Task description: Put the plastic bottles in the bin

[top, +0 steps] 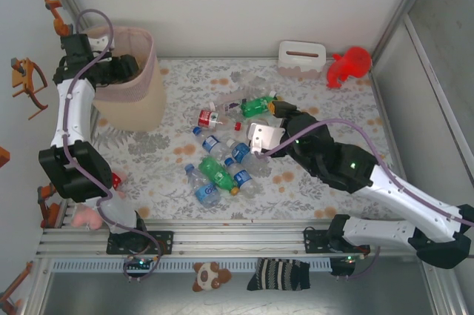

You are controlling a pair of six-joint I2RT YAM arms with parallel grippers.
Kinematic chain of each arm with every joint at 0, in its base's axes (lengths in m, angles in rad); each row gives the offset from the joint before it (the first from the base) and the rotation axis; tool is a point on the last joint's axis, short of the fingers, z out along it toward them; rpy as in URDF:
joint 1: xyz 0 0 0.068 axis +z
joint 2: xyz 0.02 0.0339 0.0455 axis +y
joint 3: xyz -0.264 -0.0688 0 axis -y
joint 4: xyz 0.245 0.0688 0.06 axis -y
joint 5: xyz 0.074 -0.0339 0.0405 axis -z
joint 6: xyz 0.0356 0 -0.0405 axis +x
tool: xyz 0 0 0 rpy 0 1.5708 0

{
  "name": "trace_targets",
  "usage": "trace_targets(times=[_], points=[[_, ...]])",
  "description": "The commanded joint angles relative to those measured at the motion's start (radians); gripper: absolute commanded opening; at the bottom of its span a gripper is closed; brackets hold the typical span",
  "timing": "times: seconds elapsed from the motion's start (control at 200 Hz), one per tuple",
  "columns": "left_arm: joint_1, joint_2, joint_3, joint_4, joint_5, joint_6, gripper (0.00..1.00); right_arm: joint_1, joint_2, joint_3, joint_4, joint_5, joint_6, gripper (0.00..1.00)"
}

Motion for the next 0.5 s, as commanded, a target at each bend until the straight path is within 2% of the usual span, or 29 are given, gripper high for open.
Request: trace_targets(times=[0.0,0.295,0.496], points=[[0.008,-0.043,0.051,-0.001,0.033,-0.003,0.55,-0.008,0.017,0.036,-0.008,0.056,0.129,0.75],[0.005,-0.146,0.063,-0.016,0.096,-0.017,0.55,-0.032,0.108,0.109,-0.084,0.074,0.524,0.75],[-0.017,-0.243,0.028,-0.077,0.106,-0.004,0.55,-0.064,0.182,0.125,-0.119,0.054,0.830,0.71]])
